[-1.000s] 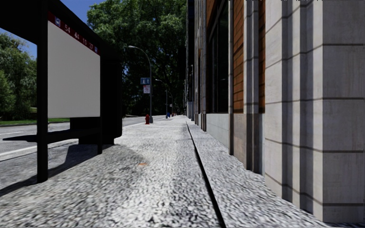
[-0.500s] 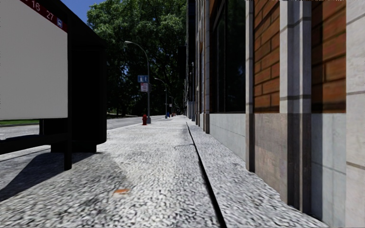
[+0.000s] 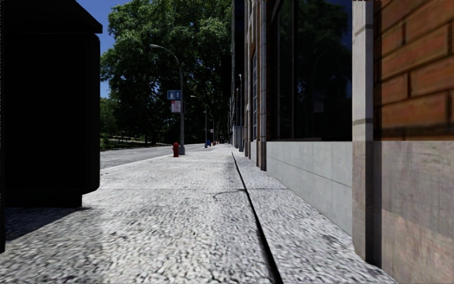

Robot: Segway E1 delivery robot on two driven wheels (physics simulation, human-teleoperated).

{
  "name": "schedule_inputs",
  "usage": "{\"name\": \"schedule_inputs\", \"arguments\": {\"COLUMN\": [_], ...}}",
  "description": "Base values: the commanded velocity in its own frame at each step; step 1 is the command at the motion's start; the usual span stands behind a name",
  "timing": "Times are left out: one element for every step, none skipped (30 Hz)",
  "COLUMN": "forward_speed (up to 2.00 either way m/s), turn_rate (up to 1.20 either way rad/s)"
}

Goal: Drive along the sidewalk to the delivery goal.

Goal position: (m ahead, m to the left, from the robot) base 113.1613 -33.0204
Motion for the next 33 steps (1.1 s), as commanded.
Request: {"name": "schedule_inputs", "arguments": {"forward_speed": [2.00,2.00,2.00,2.00,2.00,2.00,2.00,2.00,2.00,2.00,2.00,2.00,2.00,2.00,2.00,2.00,2.00,2.00,2.00,2.00,2.00,2.00,2.00,2.00,2.00,2.00,2.00,2.00,2.00,2.00,2.00,2.00,2.00], "turn_rate": [0.00,0.00,0.00,0.00,0.00,0.00,0.00,0.00,0.00,0.00,0.00,0.00,0.00,0.00,0.00,0.00,0.00,0.00,0.00,0.00,0.00,0.00,0.00,0.00,0.00,0.00,0.00,0.00,0.00,0.00,0.00,0.00,0.00]}}
